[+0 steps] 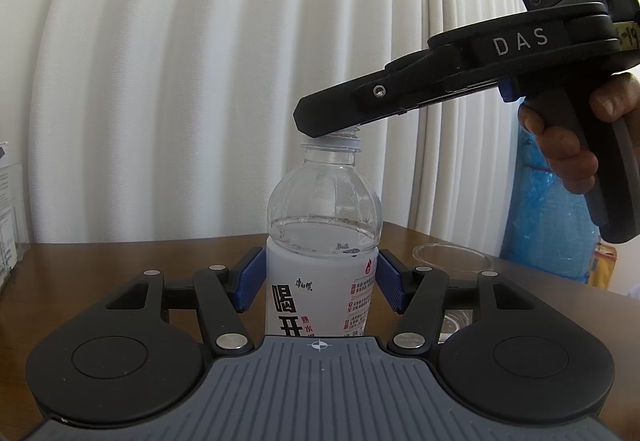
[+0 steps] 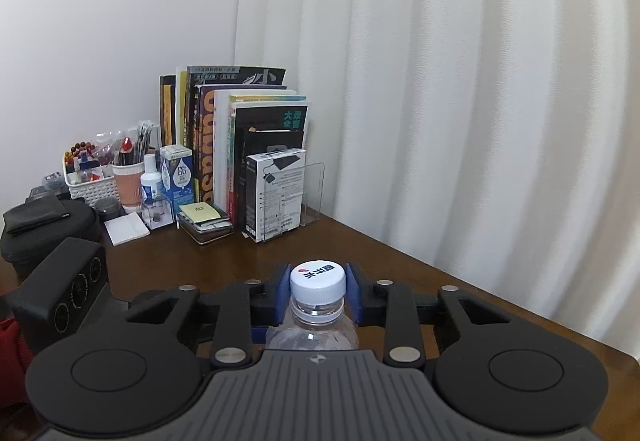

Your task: Unscrew bottle cap and pour

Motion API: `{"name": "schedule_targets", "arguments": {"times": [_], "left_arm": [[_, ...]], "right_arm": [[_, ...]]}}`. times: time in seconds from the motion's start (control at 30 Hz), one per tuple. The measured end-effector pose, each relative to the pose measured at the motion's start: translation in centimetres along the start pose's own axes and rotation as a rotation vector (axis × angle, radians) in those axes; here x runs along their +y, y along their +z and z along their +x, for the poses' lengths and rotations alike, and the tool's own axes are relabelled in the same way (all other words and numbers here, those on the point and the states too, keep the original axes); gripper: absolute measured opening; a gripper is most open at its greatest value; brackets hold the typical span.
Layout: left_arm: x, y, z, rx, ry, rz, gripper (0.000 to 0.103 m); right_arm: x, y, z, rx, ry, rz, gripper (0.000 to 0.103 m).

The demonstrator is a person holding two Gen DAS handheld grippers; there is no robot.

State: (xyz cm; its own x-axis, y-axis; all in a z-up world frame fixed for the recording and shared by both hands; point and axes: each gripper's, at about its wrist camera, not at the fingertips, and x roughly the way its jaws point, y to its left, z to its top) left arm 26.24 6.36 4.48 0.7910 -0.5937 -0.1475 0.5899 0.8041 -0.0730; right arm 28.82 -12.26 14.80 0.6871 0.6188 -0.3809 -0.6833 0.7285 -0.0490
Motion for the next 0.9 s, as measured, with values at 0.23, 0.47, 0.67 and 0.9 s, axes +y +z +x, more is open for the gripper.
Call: {"name": "schedule_targets", "arguments": {"times": [0.23,0.47,0.67,0.9], "left_arm": [[0.6,0.0,0.2,0.0,-0.001,-0.004,0.06],[0.3,0.0,0.2,0.0,0.0,-0.004,0.06],[0.3,0.0,0.3,0.0,0.0,-0.003,0.06],[0.3,0.0,0.4,0.0,0.0,-0.003,0.06]], "right_arm": [[-0.8,-0.5,-0.2,-0.024,0.037,0.049,0.032],[-1.2,-1.0,-0.3,-0.047,0.045,0.064,0.032],[-1.1,-0.9,-0.6,-0.044,0.04,0.058,0.032],[-0.5,-1.0,-0.8,-0.04,0.027,0.03,0.033]]}}
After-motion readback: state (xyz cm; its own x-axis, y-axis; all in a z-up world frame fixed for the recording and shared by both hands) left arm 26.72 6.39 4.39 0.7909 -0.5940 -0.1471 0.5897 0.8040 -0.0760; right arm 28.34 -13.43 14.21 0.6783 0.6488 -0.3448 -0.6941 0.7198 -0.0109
